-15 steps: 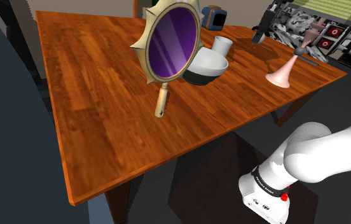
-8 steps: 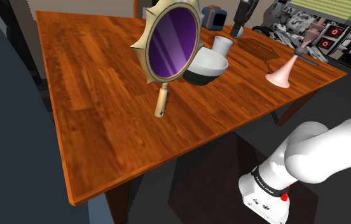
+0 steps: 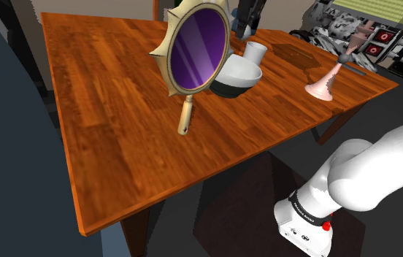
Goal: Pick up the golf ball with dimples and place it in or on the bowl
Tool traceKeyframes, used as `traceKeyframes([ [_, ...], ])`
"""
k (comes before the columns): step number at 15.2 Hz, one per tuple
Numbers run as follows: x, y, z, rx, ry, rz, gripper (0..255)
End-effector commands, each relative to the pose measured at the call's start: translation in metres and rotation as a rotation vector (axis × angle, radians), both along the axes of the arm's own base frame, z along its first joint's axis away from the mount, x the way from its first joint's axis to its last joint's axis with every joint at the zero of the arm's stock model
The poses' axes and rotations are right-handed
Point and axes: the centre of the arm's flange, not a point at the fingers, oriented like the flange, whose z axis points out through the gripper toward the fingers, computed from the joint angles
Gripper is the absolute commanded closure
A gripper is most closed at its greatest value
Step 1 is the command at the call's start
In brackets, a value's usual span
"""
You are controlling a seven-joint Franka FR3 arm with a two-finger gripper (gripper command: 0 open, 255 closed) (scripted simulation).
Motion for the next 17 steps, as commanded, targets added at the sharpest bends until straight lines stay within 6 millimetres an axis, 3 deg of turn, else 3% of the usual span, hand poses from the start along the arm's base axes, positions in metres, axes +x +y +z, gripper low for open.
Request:
traceKeyframes([
  [1,0.002,0.003,-0.010,0.001,-0.001,-0.001,255],
  [12,0.002,0.003,-0.069,0.001,-0.001,-0.001,255],
  [17,0.002,0.003,-0.069,0.001,-0.001,-0.001,255],
])
